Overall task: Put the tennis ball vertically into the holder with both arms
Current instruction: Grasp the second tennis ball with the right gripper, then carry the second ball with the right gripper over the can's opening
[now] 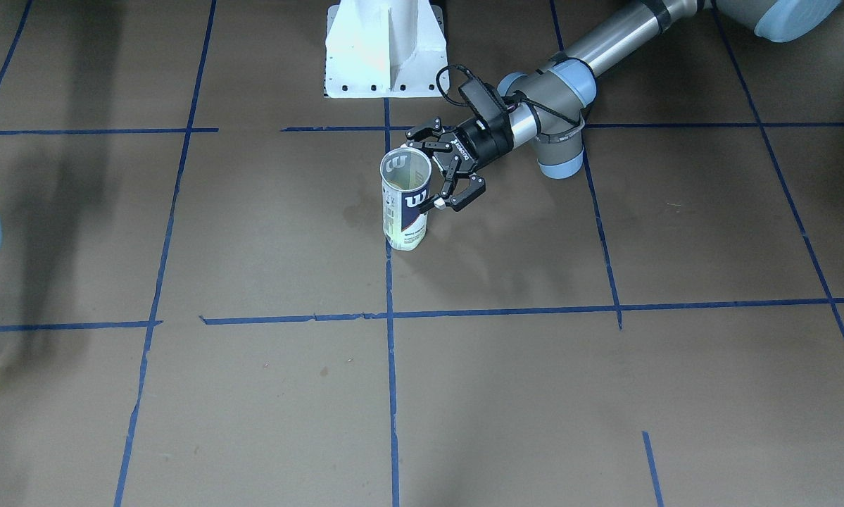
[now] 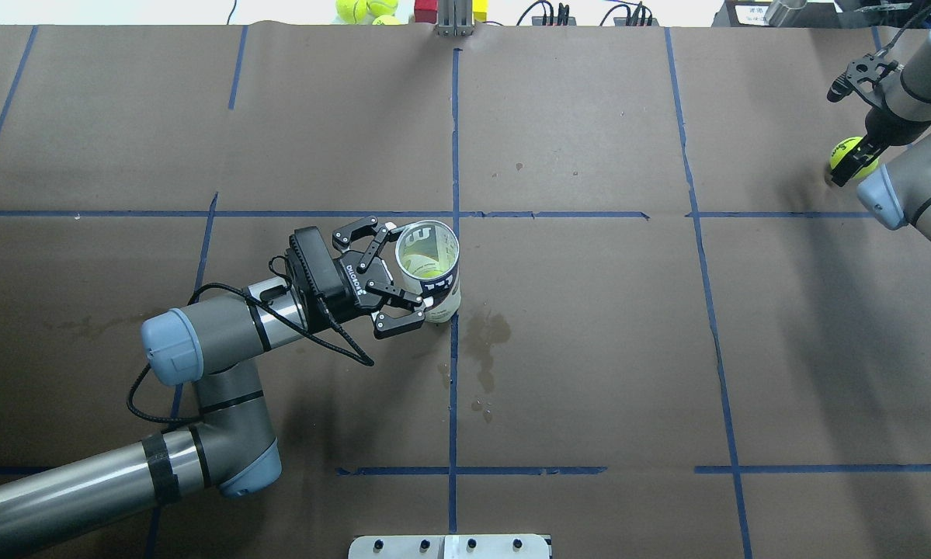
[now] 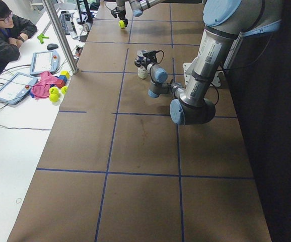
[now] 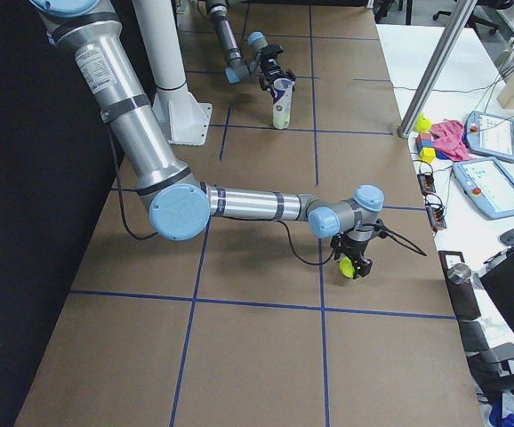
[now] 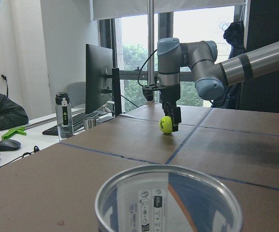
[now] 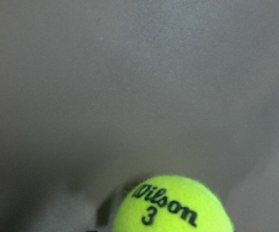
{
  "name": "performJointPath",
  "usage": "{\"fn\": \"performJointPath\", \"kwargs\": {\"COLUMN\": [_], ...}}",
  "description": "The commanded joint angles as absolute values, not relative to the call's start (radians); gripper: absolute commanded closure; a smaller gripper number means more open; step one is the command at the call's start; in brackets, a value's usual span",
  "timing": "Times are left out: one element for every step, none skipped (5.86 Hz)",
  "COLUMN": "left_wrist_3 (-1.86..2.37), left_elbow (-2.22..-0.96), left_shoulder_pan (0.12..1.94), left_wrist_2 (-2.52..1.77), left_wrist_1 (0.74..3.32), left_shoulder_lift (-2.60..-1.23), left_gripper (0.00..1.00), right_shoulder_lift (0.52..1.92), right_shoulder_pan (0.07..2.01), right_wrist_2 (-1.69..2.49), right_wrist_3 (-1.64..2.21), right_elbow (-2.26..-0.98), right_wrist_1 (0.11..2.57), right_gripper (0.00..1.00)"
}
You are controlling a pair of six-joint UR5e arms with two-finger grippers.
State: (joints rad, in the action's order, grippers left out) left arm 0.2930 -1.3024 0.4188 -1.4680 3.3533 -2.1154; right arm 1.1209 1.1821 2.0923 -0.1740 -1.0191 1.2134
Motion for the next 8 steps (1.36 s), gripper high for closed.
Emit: {"fn": "performJointPath", "kwargs": {"left_wrist_3": [0.293,0.293,0.295,0.298,0.299,0.299,0.302,0.301], "left_elbow": [-1.302,-1.302,-1.302,-1.302,-1.302,-1.302,-1.304,-1.304], "left_shoulder_pan": [0.419,0.419,0.42,0.419,0.419,0.419,0.419,0.417], "left_wrist_2": [-1.468,-1.468,-1.468,-1.47,-1.468,-1.468,-1.468,-1.468], "left_wrist_1": [3.355,3.355,3.355,3.355,3.355,3.355,3.353,3.353], "left_shoulder_lift": [-2.117,-2.117,-2.117,-2.117,-2.117,-2.117,-2.118,-2.118], "left_gripper": [0.0,0.0,0.0,0.0,0.0,0.0,0.0,0.01], "right_shoulder_lift": [1.12,1.12,1.123,1.129,1.129,1.129,1.118,1.111], "right_shoulder_pan": [1.186,1.196,1.2,1.198,1.19,1.124,1.058,0.996], "right_wrist_2": [2.092,2.095,2.103,2.135,2.185,2.186,2.181,2.171], "right_wrist_3": [-0.175,-0.157,-0.091,0.045,0.198,0.368,0.522,0.601], "right_elbow": [-1.028,-1.072,-1.153,-1.252,-1.358,-1.461,-1.614,-1.808], "right_wrist_1": [1.213,1.213,1.215,1.223,1.227,1.236,1.343,1.532], "right_gripper": [0.72,0.89,0.93,0.94,0.95,0.96,0.97,0.97]}}
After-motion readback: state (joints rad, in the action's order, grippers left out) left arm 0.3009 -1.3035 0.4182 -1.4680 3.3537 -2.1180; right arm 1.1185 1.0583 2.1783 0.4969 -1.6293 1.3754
